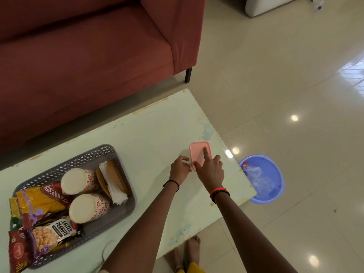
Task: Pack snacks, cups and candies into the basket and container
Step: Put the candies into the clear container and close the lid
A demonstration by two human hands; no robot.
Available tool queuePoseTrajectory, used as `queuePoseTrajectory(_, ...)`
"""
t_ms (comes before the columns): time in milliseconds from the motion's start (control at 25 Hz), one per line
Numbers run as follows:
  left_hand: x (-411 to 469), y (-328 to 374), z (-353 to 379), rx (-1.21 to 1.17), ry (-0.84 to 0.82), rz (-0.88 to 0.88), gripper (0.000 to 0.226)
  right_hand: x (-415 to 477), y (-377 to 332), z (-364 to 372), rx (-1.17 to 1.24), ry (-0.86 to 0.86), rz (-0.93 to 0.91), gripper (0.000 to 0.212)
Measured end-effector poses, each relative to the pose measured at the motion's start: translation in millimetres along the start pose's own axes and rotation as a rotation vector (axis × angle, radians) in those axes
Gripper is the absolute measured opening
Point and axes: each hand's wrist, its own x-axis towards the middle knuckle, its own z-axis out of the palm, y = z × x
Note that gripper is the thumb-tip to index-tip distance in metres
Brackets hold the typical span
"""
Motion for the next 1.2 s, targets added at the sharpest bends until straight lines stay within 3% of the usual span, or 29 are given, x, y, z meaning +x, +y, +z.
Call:
queuePoseTrajectory(240,-3.4,0.5,-1.9,-0.014,-0.009,0.014,0.027,-2.1,-1.1,-4.3,-0.040,-0.073,-0.055,0.069)
queuePoseTrajectory(360,-4.8,1.6,0.3,0.016,0.029,0.040,0.025,3.0,3.9,-7.1,-0.081,-0.038,-0.064,0.054)
queuePoseTrajectory(440,-4.9,3.6,1.2,0.017,0.055,0.045,0.021,12.6,9.3,-11.7,0.082,0.000,-0.046,0.045)
queuePoseTrajectory(600,-2.8,2.8,3.3,0.007,0.096,0.040,0.015,29.1,18.8,-18.6,0.532,0.012,0.133,0.049)
queuePoseTrajectory(840,-1.2,4.2,4.7,0.035,0.093,0.031,0.013,38.7,17.9,-15.9,0.483,-0.007,0.197,0.033)
queuePoseTrajectory(960,-2.6,6.3,3.4,0.036,0.072,0.036,0.006,41.0,22.4,-18.6,0.621,-0.065,0.262,0.030)
queuePoseTrajectory(1200,-5.3,1.4,3.2,-0.051,0.124,0.010,0.017,38.6,25.4,-23.6,0.793,-0.192,0.346,0.019)
